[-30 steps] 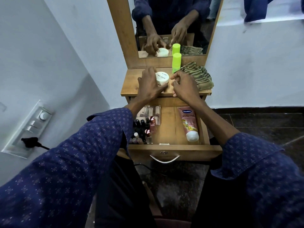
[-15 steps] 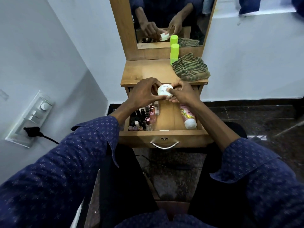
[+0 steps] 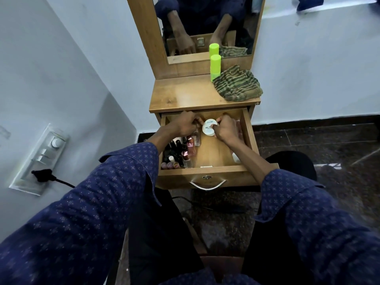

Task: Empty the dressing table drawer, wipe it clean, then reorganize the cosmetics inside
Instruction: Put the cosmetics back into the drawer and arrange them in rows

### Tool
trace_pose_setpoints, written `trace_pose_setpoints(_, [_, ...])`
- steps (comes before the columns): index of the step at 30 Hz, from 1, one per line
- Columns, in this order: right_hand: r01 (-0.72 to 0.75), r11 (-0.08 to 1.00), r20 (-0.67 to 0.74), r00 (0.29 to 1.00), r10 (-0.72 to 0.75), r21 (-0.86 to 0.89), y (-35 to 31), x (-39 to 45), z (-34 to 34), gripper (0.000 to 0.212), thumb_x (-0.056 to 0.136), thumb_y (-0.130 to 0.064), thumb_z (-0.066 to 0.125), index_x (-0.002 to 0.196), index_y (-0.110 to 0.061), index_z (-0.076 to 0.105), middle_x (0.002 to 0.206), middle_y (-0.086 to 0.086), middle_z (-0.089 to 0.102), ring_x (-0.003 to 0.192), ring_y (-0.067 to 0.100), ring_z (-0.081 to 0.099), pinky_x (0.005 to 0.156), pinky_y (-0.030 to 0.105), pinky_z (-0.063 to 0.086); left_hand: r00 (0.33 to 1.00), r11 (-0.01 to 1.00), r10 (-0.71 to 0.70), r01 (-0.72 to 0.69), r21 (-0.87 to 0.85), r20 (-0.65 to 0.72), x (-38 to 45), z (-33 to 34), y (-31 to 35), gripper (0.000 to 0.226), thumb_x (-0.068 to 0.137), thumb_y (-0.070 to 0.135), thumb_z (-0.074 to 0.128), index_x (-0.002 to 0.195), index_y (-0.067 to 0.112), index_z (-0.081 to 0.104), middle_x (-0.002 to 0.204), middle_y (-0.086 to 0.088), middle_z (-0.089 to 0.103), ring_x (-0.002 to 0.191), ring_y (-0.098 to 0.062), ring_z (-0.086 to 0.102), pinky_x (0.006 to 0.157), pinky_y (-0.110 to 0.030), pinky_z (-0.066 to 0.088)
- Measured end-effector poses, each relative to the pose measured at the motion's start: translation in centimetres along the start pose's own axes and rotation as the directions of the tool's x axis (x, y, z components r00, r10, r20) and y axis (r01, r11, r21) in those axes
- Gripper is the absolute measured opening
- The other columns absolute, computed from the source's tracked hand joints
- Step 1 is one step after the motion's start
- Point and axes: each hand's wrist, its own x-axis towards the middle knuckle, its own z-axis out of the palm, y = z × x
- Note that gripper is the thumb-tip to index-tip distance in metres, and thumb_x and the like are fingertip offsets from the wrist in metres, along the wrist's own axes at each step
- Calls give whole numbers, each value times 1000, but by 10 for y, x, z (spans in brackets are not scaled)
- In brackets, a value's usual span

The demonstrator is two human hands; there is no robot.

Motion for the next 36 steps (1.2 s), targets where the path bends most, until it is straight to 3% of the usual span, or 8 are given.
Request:
trace_pose_setpoints(4, [-14,999,42,999,12,37,6,7,11,29,87,-20,83,112,-10,73,104,15,77,100,31,74,90,40,58,1000,996,-8,6,85,29,14,6,1,33,99,7,60,128,10,74,131,-7,73,116,-22,68,88,-24,47])
trace_pose_setpoints(8, [45,996,71,997,-39,-81,10,7,7,45,71,-18,96,108,-4,76,109,13,75,100,27,70,77,30,50,999,993,-30,27,114,25,23,13,-4,30,97,11,63,123,12,78,127,-7,75,115,-22,70,96,-29,52])
trace_pose_setpoints(14, [139,969,91,988,-123,-205,12,7,11,32,76,-7,89,104,-2,75,115,19,68,99,35,69,73,31,47,998,986,-45,38,159,37,23,12,-5,29,95,15,63,117,11,80,119,-8,78,107,-23,73,94,-42,58])
trace_pose_setpoints(19, [217,943,77,976,-204,-251,13,2,11,18,79,0,82,94,-2,72,102,18,72,89,35,71,67,37,52,996,982,-74,66,177,43,24,15,-6,27,93,20,63,110,10,82,110,-10,80,98,-26,74,89,-44,60])
trace_pose_setpoints(25, [257,925,91,966,-241,-280,12,-1,8,21,80,-2,82,98,-4,71,104,19,71,91,36,70,72,42,58,994,985,-99,90,150,54,19,11,2,28,98,20,60,111,5,79,111,-14,78,98,-29,72,87,-44,60])
trace_pose_setpoints(29, [251,920,78,968,-238,-301,10,-8,-1,22,77,-6,84,89,-14,68,98,10,70,86,31,70,71,45,61,996,985,-78,70,156,46,14,10,11,28,100,21,59,110,4,79,110,-14,78,98,-29,72,88,-44,59])
trace_pose_setpoints(33, [287,915,-32,951,-308,-282,0,-15,-16,22,81,-9,82,77,-16,62,86,6,69,81,26,70,66,37,56,999,986,14,-9,165,-33,8,6,24,33,90,29,53,92,6,76,94,-11,76,84,-31,71,73,-46,60])
trace_pose_setpoints(36, [375,909,-115,910,-398,-179,-17,-15,-37,14,84,-8,79,97,-12,75,88,2,75,82,17,71,70,30,56,980,981,77,-41,191,-185,4,-3,40,25,92,27,53,89,11,73,89,-12,74,79,-33,68,62,-41,52])
